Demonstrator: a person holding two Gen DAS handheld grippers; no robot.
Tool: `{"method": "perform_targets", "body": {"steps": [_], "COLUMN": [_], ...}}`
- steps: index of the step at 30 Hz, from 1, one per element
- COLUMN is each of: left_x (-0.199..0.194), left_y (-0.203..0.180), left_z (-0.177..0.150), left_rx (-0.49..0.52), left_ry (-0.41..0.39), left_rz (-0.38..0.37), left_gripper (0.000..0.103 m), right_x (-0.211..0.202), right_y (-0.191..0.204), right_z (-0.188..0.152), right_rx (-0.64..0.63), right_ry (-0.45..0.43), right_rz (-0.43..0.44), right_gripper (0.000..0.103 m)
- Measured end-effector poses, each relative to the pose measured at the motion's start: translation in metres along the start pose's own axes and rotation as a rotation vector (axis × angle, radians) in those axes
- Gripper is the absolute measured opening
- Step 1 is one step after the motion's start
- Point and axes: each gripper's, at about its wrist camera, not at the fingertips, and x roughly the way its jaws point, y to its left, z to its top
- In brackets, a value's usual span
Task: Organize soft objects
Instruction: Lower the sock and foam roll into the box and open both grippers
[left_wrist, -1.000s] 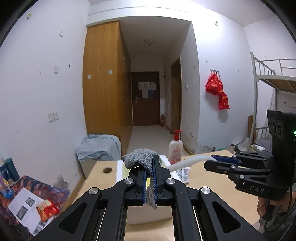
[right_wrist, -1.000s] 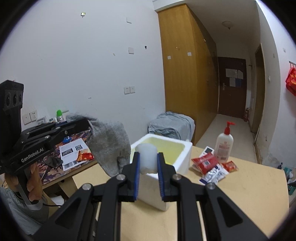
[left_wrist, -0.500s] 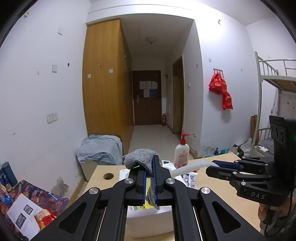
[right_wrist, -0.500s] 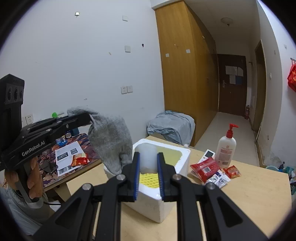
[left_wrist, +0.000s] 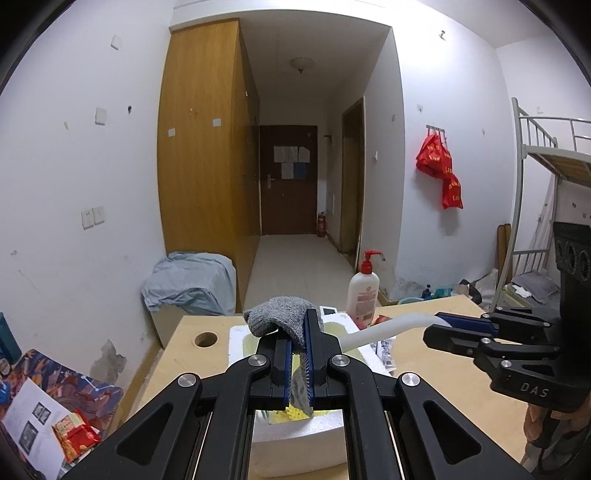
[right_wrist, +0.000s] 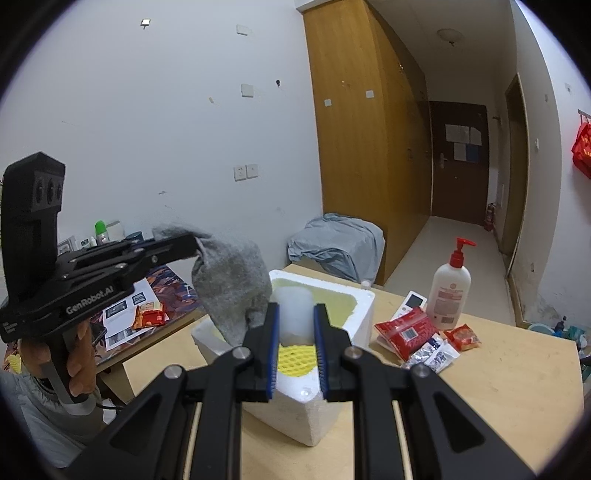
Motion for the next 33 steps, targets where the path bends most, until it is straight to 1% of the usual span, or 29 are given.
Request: {"method": "perform_targets", "body": {"steps": [19,24,28,30,31,33], "left_x": [0.072,0.082,0.083,0.085,0.086,0.086], "left_y": [0.006,0.004,0.004,0.003,0.005,0.007], "left_z": [-0.022,-0.03,-0.03,-0.03,-0.031,-0.032], "left_rx": [-0.032,-0.027,-0.019,-0.01,-0.015,-0.027], "left_ry": [0.156,0.178,0.166,0.173,0.179,0.175], "left_rz": [-0.042,-0.033,-0.011,0.006,0.012,0.027], "left_gripper": [0.006,0.006,0.008,0.017,0.033,0.085], "right_x": [0.015,0.019,0.021,0.022,0.021,0.022], "right_y": [-0.018,-0.021,-0.023,-0.024,-0.023,-0.023], "right_z": [-0.006,-0.008,-0.009,-0.009,-0.008,-0.008], "right_rx": [0.033,0.038,0.042,0.044,0.045,0.044], "right_ry": [0.043,0.056,0.06,0.061,0.061,0.063], "right_rz": [-0.038,-0.045,-0.047,-0.047,-0.048,-0.048], "right_gripper": [0.021,0.021,0.021,0.021,0.021,0.021]}}
